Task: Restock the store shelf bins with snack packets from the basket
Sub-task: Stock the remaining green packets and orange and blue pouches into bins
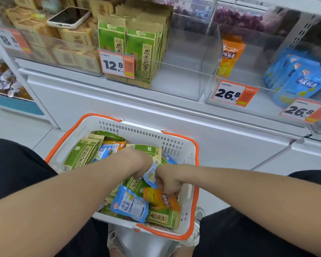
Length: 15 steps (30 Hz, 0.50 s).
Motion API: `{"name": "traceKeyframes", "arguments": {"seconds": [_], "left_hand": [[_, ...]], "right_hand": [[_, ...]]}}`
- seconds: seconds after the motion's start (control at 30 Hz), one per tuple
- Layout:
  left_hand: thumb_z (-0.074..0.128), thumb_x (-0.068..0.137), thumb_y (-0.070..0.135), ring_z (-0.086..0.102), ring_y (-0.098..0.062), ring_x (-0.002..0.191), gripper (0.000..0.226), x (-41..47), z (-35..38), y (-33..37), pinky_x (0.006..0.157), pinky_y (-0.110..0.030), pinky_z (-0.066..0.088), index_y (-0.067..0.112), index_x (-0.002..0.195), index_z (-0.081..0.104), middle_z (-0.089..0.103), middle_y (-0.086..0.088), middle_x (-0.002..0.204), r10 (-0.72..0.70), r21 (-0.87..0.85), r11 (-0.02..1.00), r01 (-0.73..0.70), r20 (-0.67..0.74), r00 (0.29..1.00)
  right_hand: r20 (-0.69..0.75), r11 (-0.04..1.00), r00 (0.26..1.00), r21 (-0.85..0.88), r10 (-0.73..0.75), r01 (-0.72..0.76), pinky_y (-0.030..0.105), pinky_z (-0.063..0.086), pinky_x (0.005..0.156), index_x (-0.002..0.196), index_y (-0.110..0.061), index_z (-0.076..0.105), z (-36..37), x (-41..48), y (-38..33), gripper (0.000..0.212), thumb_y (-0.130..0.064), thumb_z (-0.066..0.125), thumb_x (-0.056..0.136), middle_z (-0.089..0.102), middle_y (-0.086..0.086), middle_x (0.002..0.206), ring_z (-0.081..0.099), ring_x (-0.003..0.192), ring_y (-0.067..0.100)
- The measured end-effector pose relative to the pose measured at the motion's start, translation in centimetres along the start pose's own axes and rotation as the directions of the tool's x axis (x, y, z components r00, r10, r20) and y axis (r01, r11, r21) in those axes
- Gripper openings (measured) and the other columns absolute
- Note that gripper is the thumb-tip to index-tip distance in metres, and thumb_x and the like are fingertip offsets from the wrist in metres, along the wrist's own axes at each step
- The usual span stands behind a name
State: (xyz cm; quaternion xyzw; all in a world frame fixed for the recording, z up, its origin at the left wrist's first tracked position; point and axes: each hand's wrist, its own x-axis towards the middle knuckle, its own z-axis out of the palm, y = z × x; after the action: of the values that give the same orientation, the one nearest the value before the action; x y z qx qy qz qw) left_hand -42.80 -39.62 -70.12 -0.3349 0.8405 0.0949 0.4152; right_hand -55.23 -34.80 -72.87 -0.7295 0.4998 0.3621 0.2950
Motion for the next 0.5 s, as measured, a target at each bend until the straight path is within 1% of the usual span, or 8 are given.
{"name": "traceKeyframes", "arguments": {"seconds": [0.1,0.2,0.23,0.3,0.33,0.4,0.47,0.5], "left_hand": [[0.073,0.096,0.020,0.062,-0.029,0.109,0.061,-0.7,-1.2,-0.5,0.087,-0.040,0.053,0.018,0.151,0.047,0.060,-0.005,0.138,0.009,-0.071,0.997,-0.008,0.002,1.000],[0.084,0.087,0.042,0.059,-0.027,0.129,0.084,-1.1,-2.2,-1.8,0.104,-0.042,0.050,0.023,0.155,0.039,0.056,0.001,0.148,-0.009,-0.275,0.961,0.001,-0.027,1.000],[0.084,0.085,0.048,0.058,-0.026,0.131,0.089,-1.3,-2.6,-2.3,0.107,-0.042,0.049,0.025,0.156,0.038,0.057,0.001,0.148,-0.012,-0.359,0.933,-0.003,-0.039,0.999],[0.086,0.081,0.050,0.060,-0.024,0.127,0.085,-1.9,-3.4,-3.2,0.108,-0.043,0.049,0.025,0.151,0.047,0.062,0.003,0.140,-0.006,-0.508,0.860,-0.039,-0.088,0.996],[0.088,0.080,0.048,0.062,-0.022,0.122,0.076,-2.1,-3.6,-3.5,0.107,-0.042,0.050,0.025,0.145,0.055,0.065,0.005,0.133,-0.007,-0.592,0.802,-0.076,-0.136,0.991],[0.089,0.082,0.033,0.070,-0.018,0.109,0.050,-2.4,-4.1,-3.8,0.098,-0.037,0.053,0.021,0.126,0.069,0.075,0.005,0.114,-0.018,-0.770,0.602,-0.213,-0.280,0.960],[0.085,0.088,0.019,0.074,-0.011,0.090,0.030,-2.8,-4.8,-3.7,0.080,-0.028,0.055,0.014,0.115,0.073,0.079,0.002,0.100,-0.089,-0.860,0.358,-0.363,-0.418,0.904],[0.082,0.091,0.017,0.074,-0.010,0.084,0.027,-3.1,-5.1,-3.6,0.074,-0.025,0.054,0.012,0.115,0.071,0.079,-0.001,0.098,-0.137,-0.870,0.267,-0.415,-0.461,0.877]], "right_hand": [[-0.149,0.989,0.985,0.101,-0.089,0.105,0.026,0.047,0.054,0.109,-0.010,0.066,-3.3,-2.2,1.0,0.028,-0.005,0.072,0.082,0.060,-0.004,0.085,0.060,0.077,0.021],[-0.257,0.978,0.960,0.145,-0.107,0.148,0.028,0.049,0.058,0.103,-0.019,0.059,-5.9,-3.8,2.5,0.028,-0.004,0.070,0.081,0.064,0.003,0.092,0.066,0.084,0.028],[-0.305,0.972,0.948,0.179,-0.091,0.151,0.030,0.049,0.058,0.103,-0.020,0.058,-6.7,-4.3,3.1,0.029,-0.005,0.071,0.082,0.064,0.004,0.093,0.065,0.082,0.027],[-0.434,0.951,0.899,0.253,-0.051,0.177,0.031,0.051,0.061,0.106,-0.022,0.057,-8.3,-5.9,4.4,0.031,-0.007,0.073,0.084,0.060,0.000,0.095,0.060,0.080,0.019],[-0.510,0.934,0.860,0.292,-0.030,0.205,0.031,0.052,0.063,0.107,-0.022,0.057,-9.2,-6.7,5.0,0.031,-0.009,0.074,0.085,0.061,0.000,0.099,0.059,0.082,0.017],[-0.641,0.886,0.767,0.373,0.032,0.276,0.028,0.055,0.065,0.108,-0.023,0.059,-10.7,-8.3,6.1,0.028,-0.010,0.074,0.087,0.064,0.000,0.106,0.062,0.087,0.016],[-0.729,0.816,0.674,0.459,0.119,0.351,0.029,0.058,0.063,0.109,-0.024,0.062,-11.9,-9.6,7.0,0.026,-0.011,0.073,0.089,0.068,0.000,0.102,0.066,0.085,0.014],[-0.759,0.777,0.630,0.493,0.165,0.391,0.028,0.057,0.060,0.110,-0.023,0.064,-12.4,-10.2,7.4,0.024,-0.011,0.072,0.091,0.070,-0.001,0.095,0.067,0.079,0.013]]}}
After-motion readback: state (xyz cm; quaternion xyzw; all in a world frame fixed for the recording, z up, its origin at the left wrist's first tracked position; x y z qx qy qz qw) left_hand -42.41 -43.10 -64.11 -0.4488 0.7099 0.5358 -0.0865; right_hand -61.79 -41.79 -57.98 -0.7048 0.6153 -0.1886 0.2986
